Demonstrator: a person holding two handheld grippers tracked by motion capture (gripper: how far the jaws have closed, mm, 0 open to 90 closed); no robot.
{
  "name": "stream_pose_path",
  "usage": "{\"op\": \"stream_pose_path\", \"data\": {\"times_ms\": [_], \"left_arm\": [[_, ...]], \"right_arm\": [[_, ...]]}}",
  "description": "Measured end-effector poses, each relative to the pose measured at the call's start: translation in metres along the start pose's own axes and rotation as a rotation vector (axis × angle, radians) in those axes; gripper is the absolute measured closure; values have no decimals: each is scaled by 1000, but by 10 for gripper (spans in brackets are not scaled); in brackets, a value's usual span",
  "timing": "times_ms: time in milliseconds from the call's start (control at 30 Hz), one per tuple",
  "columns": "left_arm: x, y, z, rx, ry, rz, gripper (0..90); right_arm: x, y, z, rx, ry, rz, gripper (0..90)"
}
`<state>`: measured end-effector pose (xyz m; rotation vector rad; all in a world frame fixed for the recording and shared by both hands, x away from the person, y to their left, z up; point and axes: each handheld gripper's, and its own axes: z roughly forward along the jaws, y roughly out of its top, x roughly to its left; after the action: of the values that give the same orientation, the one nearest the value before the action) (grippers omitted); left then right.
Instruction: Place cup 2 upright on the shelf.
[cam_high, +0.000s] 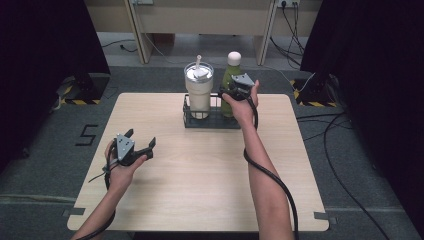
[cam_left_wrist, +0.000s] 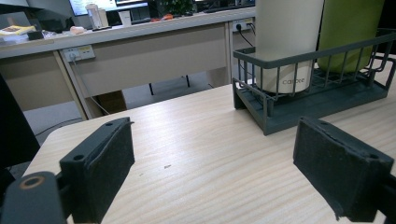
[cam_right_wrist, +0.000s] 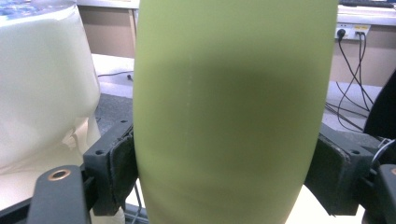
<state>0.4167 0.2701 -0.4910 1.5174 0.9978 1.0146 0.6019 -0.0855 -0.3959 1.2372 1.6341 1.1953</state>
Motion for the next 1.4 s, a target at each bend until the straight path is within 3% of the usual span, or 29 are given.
{"op": "stream_pose_path", "data": {"times_ms": [267,400,700,1400], "left_arm": [[-1,-1,0,3,-2,2,117],[0,-1,1,2,-1,1,117],[1,-1,1,3,1,-1,120],[3,1,-1,2,13,-6,120]], "right_arm": [[-3,-1,1,0,23,14,194],[-3,-2,2,6,35,24,139],[-3,-5,2,10,29,13,82],[-7,-8,-28,-4,26,-13,70]]}}
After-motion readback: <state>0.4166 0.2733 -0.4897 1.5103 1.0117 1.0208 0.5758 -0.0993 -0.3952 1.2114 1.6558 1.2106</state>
